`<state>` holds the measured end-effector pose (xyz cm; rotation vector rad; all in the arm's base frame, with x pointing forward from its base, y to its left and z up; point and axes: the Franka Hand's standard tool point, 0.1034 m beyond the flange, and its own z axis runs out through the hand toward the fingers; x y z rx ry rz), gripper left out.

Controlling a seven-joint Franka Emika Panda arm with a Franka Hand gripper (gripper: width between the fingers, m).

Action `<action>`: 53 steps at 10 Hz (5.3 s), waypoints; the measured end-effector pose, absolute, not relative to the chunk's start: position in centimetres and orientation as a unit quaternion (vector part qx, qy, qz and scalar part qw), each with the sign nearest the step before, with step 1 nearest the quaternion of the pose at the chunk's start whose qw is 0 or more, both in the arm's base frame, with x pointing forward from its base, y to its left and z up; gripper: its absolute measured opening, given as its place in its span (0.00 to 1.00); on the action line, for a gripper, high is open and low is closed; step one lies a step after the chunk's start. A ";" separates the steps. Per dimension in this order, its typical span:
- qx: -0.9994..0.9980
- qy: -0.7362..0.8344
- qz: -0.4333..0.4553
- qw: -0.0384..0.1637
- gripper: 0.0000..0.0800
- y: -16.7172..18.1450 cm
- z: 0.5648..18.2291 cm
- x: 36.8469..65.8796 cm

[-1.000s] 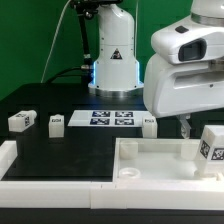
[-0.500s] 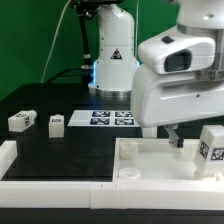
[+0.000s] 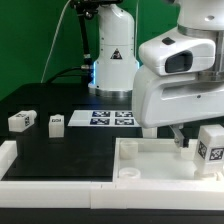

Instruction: Assemble one leg

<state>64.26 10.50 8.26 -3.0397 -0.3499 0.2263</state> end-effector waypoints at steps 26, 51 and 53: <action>-0.991 0.098 0.072 0.053 0.81 12.8 7.9 63.6; -0.899 0.430 0.063 0.056 0.74 12.1 7.7 64.2; -0.957 0.278 0.052 0.062 0.79 12.1 7.7 64.2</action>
Offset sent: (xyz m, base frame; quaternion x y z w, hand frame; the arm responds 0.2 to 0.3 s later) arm 0.0000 0.0000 0.0000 0.0000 0.0000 0.0899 0.9960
